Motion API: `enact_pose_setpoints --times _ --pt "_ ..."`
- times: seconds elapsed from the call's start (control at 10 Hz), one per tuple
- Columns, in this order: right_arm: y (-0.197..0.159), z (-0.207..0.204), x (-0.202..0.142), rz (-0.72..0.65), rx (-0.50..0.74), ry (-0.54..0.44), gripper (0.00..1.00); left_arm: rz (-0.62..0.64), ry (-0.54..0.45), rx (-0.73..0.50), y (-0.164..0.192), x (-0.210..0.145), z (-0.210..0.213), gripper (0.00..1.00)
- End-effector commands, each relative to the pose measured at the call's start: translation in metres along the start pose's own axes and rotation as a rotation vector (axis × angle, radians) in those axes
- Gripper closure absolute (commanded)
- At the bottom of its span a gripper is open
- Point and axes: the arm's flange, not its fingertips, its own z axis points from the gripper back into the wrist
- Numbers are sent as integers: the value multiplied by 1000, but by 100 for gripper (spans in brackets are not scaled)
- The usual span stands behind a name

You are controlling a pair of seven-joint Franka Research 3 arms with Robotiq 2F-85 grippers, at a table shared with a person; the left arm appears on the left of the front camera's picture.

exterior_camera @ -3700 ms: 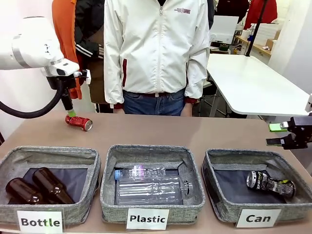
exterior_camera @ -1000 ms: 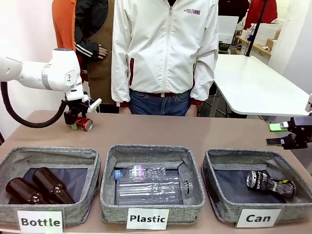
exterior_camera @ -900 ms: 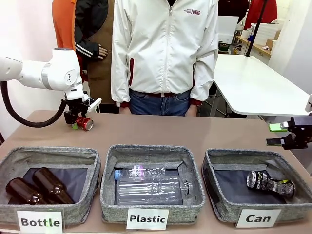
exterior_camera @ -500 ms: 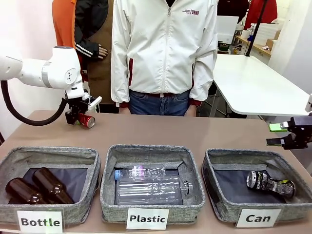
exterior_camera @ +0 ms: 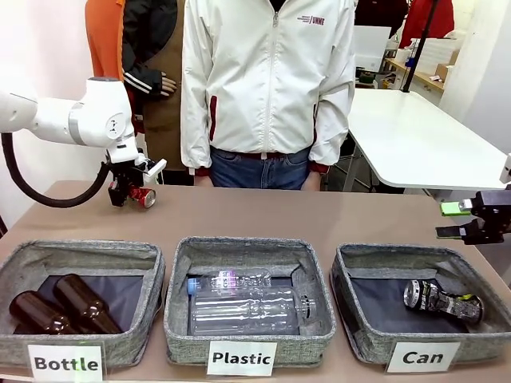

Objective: Sort the can waste into the basket.
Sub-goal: Pick up the can waste from the table and place it in the right Fabric basket.

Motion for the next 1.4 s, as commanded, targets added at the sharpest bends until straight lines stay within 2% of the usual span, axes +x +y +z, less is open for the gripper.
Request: enact_pose_setpoints --times 0.0,0.1,0.2,0.3,0.4,0.6,0.7,0.8,1.0,1.1,1.2,1.3 --pt "0 2 0 23 6 3 0 68 -66 -6 -10 -1 18 100" --pt "0 2 0 23 6 3 0 57 -123 -16 -21 0 30 100" --pt "0 2 0 23 6 3 0 49 -238 -56 -51 2 61 100" --pt "0 2 0 23 6 3 0 49 -303 -98 -96 0 106 100" --pt "0 2 0 23 6 3 0 160 -454 -62 -136 6 144 100" --pt "0 2 0 23 6 3 0 155 -447 58 -233 30 186 100" --pt "0 2 0 23 6 3 0 189 -425 113 -270 47 194 100" --pt "0 2 0 23 6 3 0 179 -386 113 -305 62 193 100" --pt "0 2 0 23 6 3 0 166 -410 208 -362 82 193 100" --pt "0 2 0 23 6 3 0 187 -432 235 -372 82 195 100" --pt "0 2 0 23 6 3 0 222 -474 218 -364 71 197 100" --pt "0 2 0 23 6 3 0 168 -434 189 -364 82 193 100"
